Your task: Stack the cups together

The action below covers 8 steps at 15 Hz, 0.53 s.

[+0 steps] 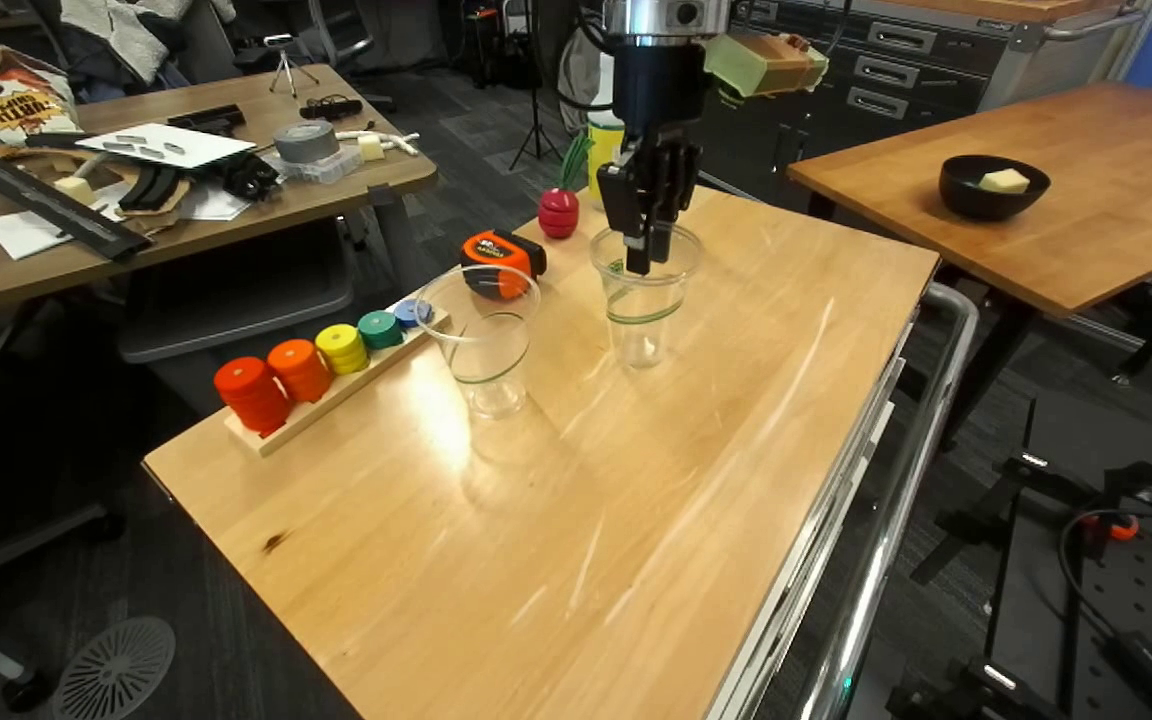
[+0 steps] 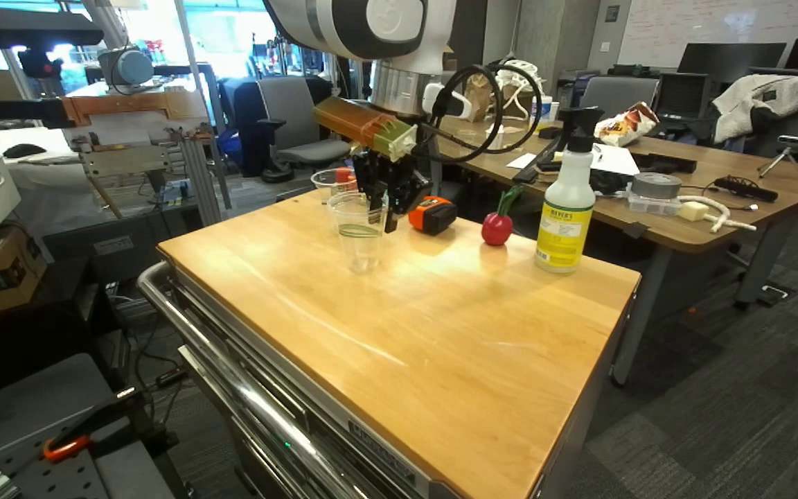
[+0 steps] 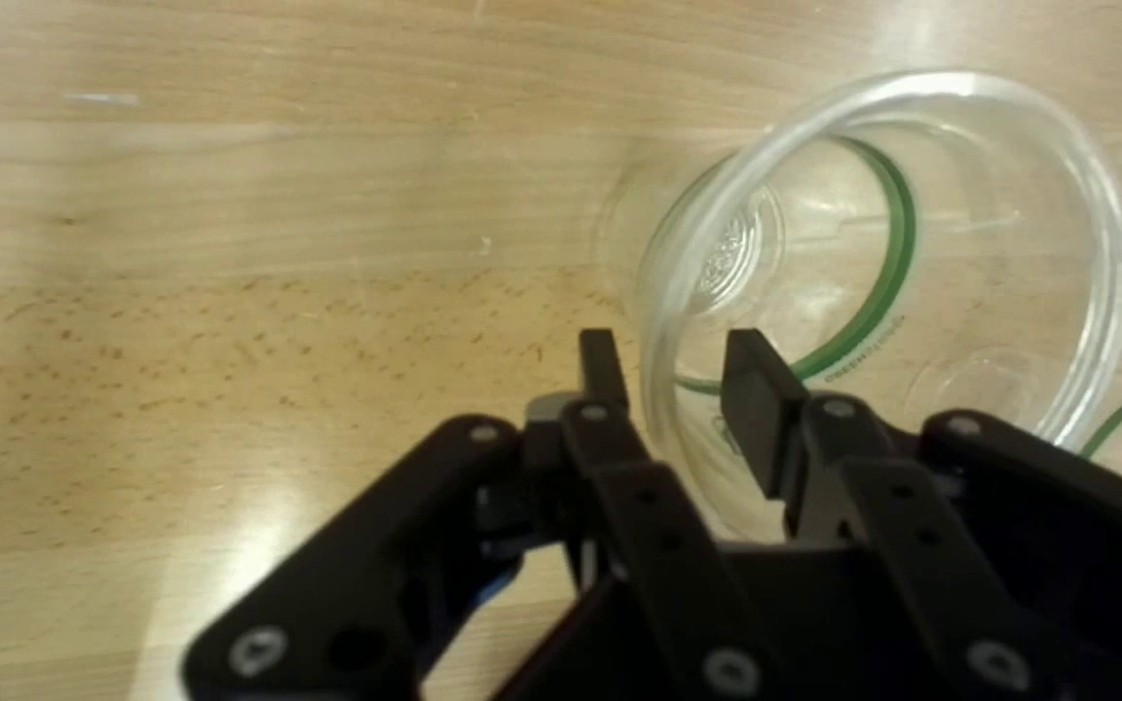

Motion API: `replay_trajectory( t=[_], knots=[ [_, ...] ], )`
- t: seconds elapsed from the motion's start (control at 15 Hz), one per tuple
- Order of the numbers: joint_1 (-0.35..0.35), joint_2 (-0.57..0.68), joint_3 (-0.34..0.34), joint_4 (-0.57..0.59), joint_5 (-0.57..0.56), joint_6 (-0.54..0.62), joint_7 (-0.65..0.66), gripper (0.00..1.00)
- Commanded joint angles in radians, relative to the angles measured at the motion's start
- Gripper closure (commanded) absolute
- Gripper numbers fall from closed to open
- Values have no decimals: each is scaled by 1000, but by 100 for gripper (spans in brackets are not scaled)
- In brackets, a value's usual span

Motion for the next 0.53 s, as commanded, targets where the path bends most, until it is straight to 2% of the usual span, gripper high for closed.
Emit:
replay_trajectory(
  t=[0.0,0.07,0.47],
  knots=[
    [3,-55,6,0,11,-64,20,96],
    [3,-63,4,-1,8,-75,27,100],
    [-16,-78,-26,54,40,-193,115,98]
  ],
)
